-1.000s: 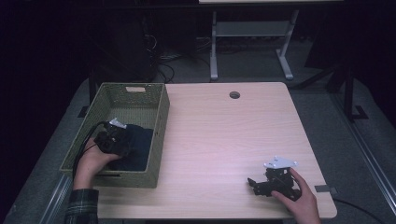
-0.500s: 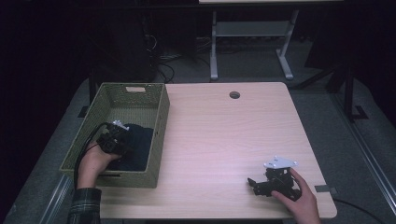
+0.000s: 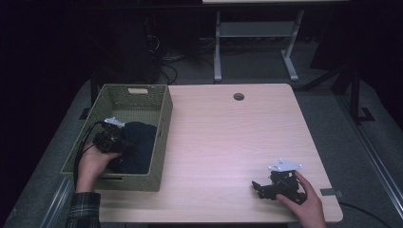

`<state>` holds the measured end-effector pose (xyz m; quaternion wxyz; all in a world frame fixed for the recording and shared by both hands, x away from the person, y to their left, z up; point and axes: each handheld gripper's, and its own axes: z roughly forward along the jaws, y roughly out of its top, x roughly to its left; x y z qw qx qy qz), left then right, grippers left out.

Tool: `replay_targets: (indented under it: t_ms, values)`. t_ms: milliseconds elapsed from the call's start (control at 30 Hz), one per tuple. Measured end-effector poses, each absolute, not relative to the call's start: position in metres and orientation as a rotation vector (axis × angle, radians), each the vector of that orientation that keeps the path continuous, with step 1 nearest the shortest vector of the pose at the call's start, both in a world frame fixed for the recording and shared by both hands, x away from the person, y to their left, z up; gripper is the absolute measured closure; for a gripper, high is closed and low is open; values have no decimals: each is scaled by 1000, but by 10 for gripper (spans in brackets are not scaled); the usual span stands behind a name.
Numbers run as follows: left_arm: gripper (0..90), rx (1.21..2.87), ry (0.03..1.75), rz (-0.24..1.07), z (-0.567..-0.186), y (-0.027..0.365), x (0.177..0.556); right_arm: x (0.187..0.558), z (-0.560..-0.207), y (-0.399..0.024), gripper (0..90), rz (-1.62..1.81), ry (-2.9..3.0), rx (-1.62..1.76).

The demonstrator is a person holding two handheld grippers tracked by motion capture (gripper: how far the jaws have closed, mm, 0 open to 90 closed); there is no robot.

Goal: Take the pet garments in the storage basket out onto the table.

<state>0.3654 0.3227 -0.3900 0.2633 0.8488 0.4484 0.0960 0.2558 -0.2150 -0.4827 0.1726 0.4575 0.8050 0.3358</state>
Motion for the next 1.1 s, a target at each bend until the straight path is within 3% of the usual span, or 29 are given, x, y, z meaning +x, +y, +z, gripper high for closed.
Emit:
replay_targets:
  t_ms: [633, 1100]
  values:
    - [723, 2018, 1131, 311, -342, 341, 345, 256, -483, -215, 4, 953, 2284, 1298]
    - [723, 1937, 1066, 323, -320, 344, 337, 256, -483, -215, 4, 953, 2285, 1296]
